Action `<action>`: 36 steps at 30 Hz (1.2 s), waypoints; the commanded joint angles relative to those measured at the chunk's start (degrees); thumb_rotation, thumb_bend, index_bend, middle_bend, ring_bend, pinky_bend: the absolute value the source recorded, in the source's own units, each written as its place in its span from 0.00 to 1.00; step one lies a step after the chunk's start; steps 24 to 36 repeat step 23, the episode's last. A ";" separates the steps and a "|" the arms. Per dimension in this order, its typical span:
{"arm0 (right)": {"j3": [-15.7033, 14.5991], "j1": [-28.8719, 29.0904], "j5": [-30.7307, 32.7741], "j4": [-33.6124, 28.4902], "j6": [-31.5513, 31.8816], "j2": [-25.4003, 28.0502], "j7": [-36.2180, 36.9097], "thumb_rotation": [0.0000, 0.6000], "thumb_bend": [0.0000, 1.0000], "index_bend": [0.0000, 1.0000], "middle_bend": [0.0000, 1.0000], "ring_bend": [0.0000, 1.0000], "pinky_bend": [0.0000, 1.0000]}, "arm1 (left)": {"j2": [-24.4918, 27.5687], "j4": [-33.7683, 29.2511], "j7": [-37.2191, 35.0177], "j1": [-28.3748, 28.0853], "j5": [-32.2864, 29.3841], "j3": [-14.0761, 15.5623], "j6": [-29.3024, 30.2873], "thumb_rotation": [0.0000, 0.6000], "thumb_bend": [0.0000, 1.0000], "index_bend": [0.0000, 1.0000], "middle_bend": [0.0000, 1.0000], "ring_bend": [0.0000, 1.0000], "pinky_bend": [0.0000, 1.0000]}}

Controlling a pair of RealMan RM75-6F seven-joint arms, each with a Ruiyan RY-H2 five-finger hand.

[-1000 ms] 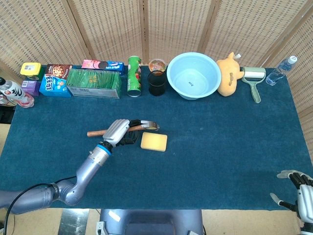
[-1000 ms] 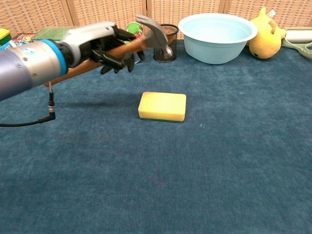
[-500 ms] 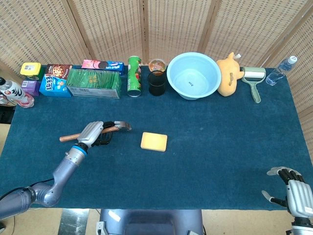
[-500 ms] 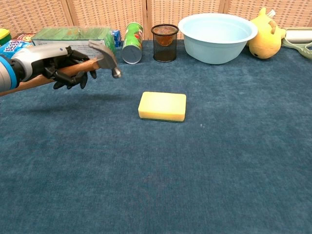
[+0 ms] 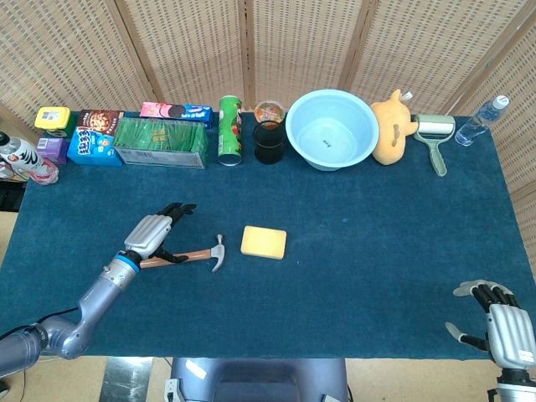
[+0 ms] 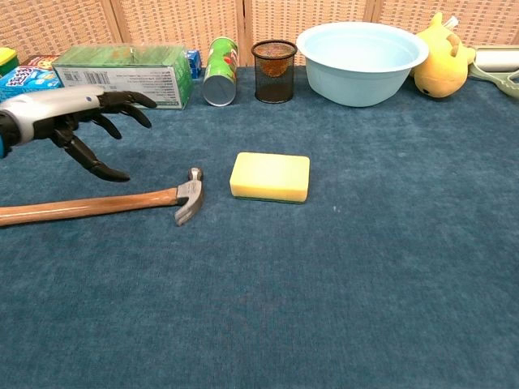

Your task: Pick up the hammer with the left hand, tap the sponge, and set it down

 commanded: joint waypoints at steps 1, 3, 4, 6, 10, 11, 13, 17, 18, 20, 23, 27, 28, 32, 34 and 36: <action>0.29 0.53 -0.48 -0.32 -0.14 0.49 -0.60 1.00 0.12 0.40 0.35 0.27 0.20 | 2.41 -4.20 2.37 3.36 0.93 1.08 5.16 1.00 0.18 0.07 0.16 0.05 0.19; 0.50 1.14 -1.07 -0.76 -0.33 0.95 -1.51 1.00 0.12 0.40 0.35 0.27 0.20 | 4.28 -7.28 2.60 6.73 3.32 2.24 10.86 1.00 0.21 0.07 0.16 0.05 0.20; 0.66 1.48 -1.31 -1.05 -0.43 1.23 -2.00 1.00 0.12 0.40 0.35 0.27 0.20 | 5.55 -8.89 2.58 8.96 5.34 3.28 14.54 1.00 0.22 0.07 0.16 0.05 0.20; 0.86 1.87 -1.46 -1.44 -0.59 1.60 -2.78 1.00 0.12 0.40 0.35 0.27 0.20 | 7.13 -10.48 2.94 11.70 7.58 4.66 18.83 1.00 0.23 0.07 0.16 0.05 0.20; 0.95 2.99 -2.53 -2.54 -1.24 1.78 -5.55 1.00 0.12 0.40 0.35 0.27 0.20 | 11.92 -14.19 6.29 20.01 11.54 9.29 29.67 1.00 0.23 0.09 0.16 0.05 0.20; 0.88 3.24 -2.66 -2.73 -1.55 1.78 -6.02 1.00 0.12 0.40 0.35 0.27 0.20 | 13.12 -15.11 6.93 21.88 11.73 10.29 31.59 1.00 0.23 0.10 0.16 0.05 0.20; 0.72 3.70 -2.76 -2.98 -2.23 1.62 -6.71 1.00 0.12 0.40 0.35 0.27 0.20 | 15.13 -16.50 7.05 25.56 11.98 11.80 35.40 1.00 0.23 0.10 0.16 0.06 0.20; 0.54 4.10 -2.72 -2.94 -2.86 1.29 -7.06 1.00 0.12 0.40 0.35 0.27 0.20 | 16.37 -16.38 6.35 28.99 12.34 12.96 38.72 1.00 0.23 0.12 0.16 0.07 0.20; 0.49 4.19 -2.72 -2.93 -2.99 1.21 -7.17 1.00 0.12 0.40 0.35 0.27 0.20 | 16.65 -16.25 6.09 29.83 12.37 13.23 39.47 1.00 0.23 0.13 0.16 0.08 0.20; 0.33 4.36 -2.81 -2.91 -3.18 0.96 -7.34 1.00 0.12 0.40 0.35 0.27 0.20 | 17.24 -15.84 5.16 32.04 12.32 13.65 41.48 1.00 0.23 0.14 0.17 0.09 0.20; 0.12 4.47 -3.18 -2.99 -3.06 0.71 -7.61 1.00 0.12 0.40 0.35 0.27 0.20 | 17.75 -14.97 3.27 34.54 12.21 13.75 43.72 1.00 0.23 0.14 0.17 0.09 0.20; 0.12 4.47 -3.18 -2.99 -3.06 0.71 -7.61 1.00 0.12 0.40 0.35 0.27 0.20 | 17.75 -14.97 3.27 34.54 12.21 13.75 43.72 1.00 0.23 0.14 0.17 0.09 0.20; 0.12 4.47 -3.18 -2.99 -3.06 0.71 -7.61 1.00 0.12 0.40 0.35 0.27 0.20 | 17.75 -14.97 3.27 34.54 12.21 13.75 43.72 1.00 0.23 0.14 0.17 0.09 0.20; 0.12 4.47 -3.18 -2.99 -3.06 0.71 -7.61 1.00 0.12 0.40 0.35 0.27 0.20 | 17.75 -14.97 3.27 34.54 12.21 13.75 43.72 1.00 0.23 0.14 0.17 0.09 0.20; 0.12 4.47 -3.18 -2.99 -3.06 0.71 -7.61 1.00 0.12 0.40 0.35 0.27 0.20 | 17.75 -14.97 3.27 34.54 12.21 13.75 43.72 1.00 0.23 0.14 0.17 0.09 0.20; 0.12 4.47 -3.18 -2.99 -3.06 0.71 -7.61 1.00 0.12 0.40 0.35 0.27 0.20 | 17.75 -14.97 3.27 34.54 12.21 13.75 43.72 1.00 0.23 0.14 0.17 0.09 0.20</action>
